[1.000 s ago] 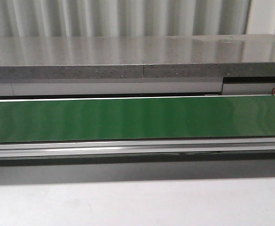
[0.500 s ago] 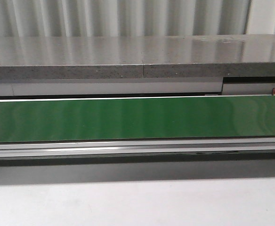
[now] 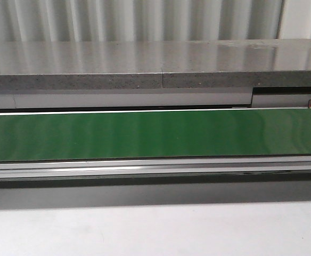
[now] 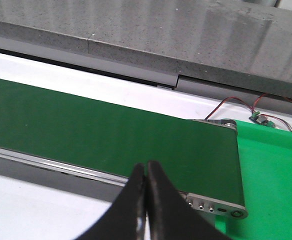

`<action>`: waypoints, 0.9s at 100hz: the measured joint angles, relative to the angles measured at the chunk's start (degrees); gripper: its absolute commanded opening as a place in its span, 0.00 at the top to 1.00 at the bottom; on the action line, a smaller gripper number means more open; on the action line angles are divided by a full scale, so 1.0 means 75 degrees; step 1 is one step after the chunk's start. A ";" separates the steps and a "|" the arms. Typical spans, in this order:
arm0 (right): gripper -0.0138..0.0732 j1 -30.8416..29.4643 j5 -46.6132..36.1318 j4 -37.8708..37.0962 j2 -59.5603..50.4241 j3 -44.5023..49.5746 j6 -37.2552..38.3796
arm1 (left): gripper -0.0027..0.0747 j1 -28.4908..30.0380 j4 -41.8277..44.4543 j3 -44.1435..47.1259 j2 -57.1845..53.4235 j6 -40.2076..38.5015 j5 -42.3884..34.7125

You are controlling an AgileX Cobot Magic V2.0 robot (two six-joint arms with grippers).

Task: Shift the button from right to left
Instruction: 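Lower the button into the blue tray and open the left gripper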

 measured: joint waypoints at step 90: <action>0.92 0.0000 0.0000 0.0000 0.0000 0.0000 0.0000 | 0.99 -0.2522 -0.0453 0.1066 -0.4384 -0.2154 -0.1306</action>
